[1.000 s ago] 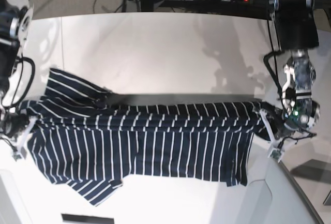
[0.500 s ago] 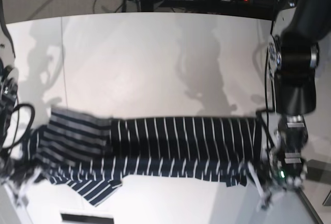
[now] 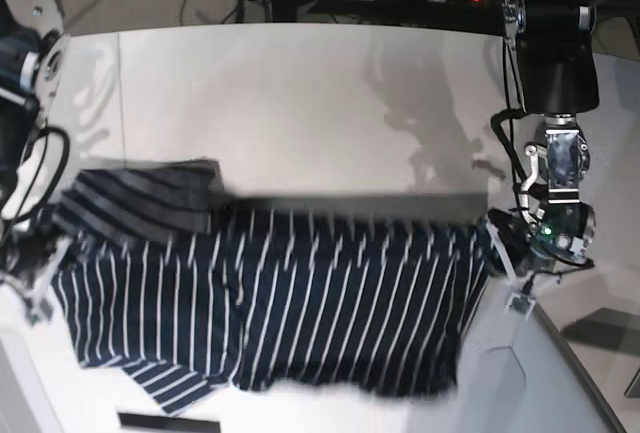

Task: Layout the t-shirt on the table in an organized manner, then fold the t-shirt properly
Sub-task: 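Lay the folded edge down with both grippers and smooth it, then release the shirt with both grippers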

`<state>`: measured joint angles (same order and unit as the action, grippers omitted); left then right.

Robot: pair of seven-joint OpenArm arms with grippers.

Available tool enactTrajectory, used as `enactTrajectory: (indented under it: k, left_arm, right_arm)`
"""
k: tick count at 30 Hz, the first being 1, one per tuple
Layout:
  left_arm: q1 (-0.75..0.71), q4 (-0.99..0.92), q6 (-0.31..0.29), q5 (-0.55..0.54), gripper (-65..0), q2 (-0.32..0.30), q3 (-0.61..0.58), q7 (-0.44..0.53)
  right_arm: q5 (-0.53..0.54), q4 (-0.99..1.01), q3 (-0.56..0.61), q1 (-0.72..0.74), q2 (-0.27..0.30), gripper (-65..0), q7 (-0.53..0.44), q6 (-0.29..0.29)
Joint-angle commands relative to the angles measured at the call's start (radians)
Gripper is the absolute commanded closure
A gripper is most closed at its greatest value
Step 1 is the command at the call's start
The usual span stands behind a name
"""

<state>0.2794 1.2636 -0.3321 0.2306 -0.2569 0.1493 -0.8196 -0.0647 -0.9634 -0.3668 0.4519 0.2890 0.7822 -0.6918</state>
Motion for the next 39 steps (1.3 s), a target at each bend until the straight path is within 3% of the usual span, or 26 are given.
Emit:
enactTrajectory:
  k: [1, 10, 22, 29, 32, 35, 39]
  left_arm:
    - [-0.016, 0.001, 0.017, 0.031, 0.0, -0.014, 0.008, -0.030]
    - [-0.045, 0.001, 0.018, 0.037, 0.0, -0.017, 0.083, -0.028]
    - [-0.095, 0.001, 0.018, 0.033, 0.0, -0.014, 0.074, -0.028]
    - [-0.125, 0.029, 0.018, 0.039, 0.0, -0.014, 0.082, -0.028]
    - [-0.161, 0.093, 0.018, 0.040, 0.0, -0.014, 0.075, -0.033]
    - [-0.182, 0.144, 0.017, 0.040, 0.0, -0.014, 0.077, -0.036]
    - [-0.205, 0.175, 0.017, 0.042, 0.0, -0.017, 0.086, -0.037]
  right_arm:
    - [-0.027, -0.013, -0.008, -0.017, 0.025, 0.0, 0.019, 0.013]
    - [-0.027, -0.013, -0.008, -0.078, 0.028, 0.0, 0.030, 0.013]
    - [-0.027, -0.006, -0.008, -0.117, 0.025, 0.0, 0.019, 0.013]
    - [-0.027, 0.005, -0.004, -0.084, 0.025, 0.0, -0.089, 0.013]
    - [-0.027, 0.064, 0.074, -0.043, 0.031, -0.3, -0.089, 0.013]
    - [-0.027, 0.090, 0.128, -0.023, 0.031, -8.7, -0.089, 0.013]
    - [-0.027, 0.087, 0.136, -0.009, 0.029, -37.7, -0.089, 0.014]
